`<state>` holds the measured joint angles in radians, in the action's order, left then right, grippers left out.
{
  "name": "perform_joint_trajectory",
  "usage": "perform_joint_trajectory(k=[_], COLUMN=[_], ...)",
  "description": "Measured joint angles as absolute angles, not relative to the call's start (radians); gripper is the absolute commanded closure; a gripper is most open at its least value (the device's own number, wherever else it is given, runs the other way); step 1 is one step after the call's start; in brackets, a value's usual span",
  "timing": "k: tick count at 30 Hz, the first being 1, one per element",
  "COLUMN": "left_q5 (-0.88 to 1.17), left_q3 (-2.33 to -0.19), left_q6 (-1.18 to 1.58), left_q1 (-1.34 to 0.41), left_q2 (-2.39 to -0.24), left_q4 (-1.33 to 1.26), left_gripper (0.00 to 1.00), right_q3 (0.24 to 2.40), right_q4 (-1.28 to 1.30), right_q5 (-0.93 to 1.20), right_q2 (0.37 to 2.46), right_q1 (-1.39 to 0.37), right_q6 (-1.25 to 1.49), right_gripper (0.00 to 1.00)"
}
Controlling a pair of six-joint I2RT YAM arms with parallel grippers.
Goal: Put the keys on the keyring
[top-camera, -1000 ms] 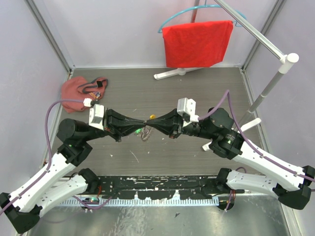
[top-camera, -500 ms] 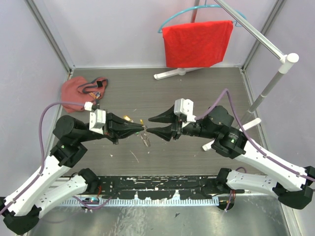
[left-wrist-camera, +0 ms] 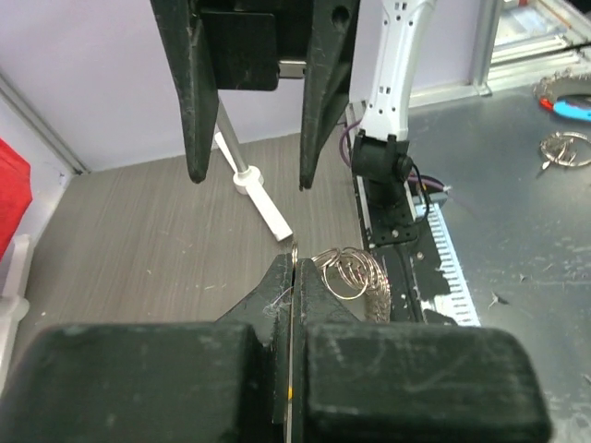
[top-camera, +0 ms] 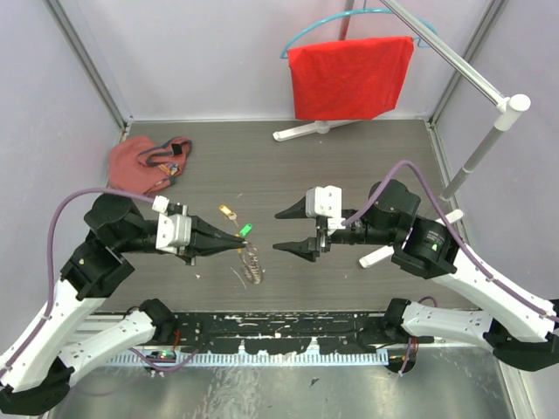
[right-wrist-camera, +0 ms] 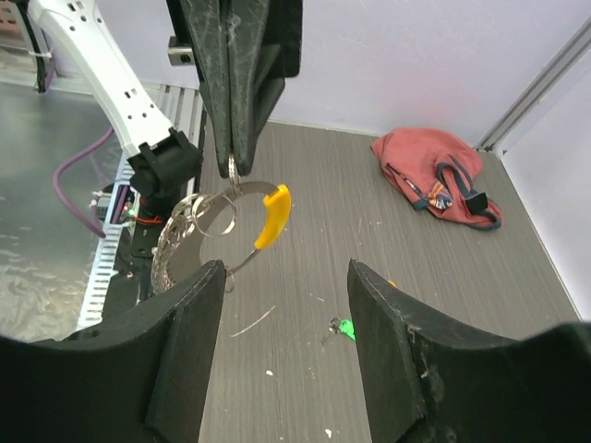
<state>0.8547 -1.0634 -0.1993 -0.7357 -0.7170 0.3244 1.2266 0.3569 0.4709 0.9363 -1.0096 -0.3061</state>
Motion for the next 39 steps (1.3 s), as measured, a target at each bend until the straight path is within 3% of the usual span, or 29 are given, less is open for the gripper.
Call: perform_joint_trajectory(k=[13,17,28,39], left_q5=[0.806,0.762,0.685,0.701], left_q3=[-1.147,-1.151,-1.036,-0.992], left_q6=[-0.55,-0.665,-1.004,-1.156], left_q1=[-0.76,-0.762,-0.764,-0.765], left_q2=[-0.788,-0.818,-0.747,-0.69], left_q4=[0.665,0.712,0.639,0.552], left_gripper=[1.0,1.0,1.0,1.0], right_q3=[1.204,1.172,0.985,0.967], right_q4=[0.408,0.329,0.087,-0.031], right_q5=[0.415,0.416,0.409,0.421], right_q2=[0.962,0.992,0.994,1.017], right_q1=[-1.01,-1.01,-1.01,-1.02], right_q6=[-0.355,-0.369,-0.548,-0.73], right_gripper=[0.41,0.5,0.57,0.66])
